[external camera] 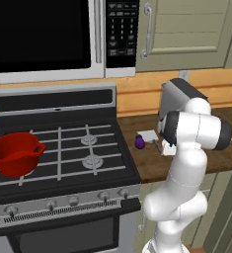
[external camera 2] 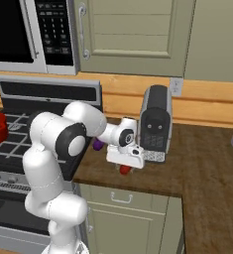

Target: Put the bell pepper and eggplant in the pot. Retrieve the spatula and lightly stir the vegetables in the pot.

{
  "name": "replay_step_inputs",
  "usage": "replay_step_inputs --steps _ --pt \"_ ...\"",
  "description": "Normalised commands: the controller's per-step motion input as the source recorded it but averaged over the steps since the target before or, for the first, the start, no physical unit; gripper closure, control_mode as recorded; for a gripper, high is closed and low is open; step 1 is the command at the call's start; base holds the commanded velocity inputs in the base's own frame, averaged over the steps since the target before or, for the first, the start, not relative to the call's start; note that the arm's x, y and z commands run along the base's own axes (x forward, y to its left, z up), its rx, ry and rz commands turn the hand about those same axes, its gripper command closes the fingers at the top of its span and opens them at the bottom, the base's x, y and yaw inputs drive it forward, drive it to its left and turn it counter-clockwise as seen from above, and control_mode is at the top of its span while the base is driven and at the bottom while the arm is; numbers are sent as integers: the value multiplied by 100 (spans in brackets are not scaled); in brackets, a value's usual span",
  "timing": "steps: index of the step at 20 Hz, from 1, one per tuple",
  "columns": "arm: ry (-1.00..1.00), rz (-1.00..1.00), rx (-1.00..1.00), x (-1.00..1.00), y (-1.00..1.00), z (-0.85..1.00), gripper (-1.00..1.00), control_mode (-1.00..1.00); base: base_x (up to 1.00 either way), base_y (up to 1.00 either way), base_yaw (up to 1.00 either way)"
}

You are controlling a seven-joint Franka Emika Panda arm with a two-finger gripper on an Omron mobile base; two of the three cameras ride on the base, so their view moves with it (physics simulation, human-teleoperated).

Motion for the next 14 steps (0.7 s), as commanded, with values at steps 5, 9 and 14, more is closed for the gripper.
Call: replay_step_inputs --steps 5,9,14 --pt "-26 0 0 0 27 78 100 -100 0 0 0" --pt "-31 0 0 -27 70 100 100 -100 0 0 0" --pt "-17 0 0 -49 54 100 100 -100 0 0 0"
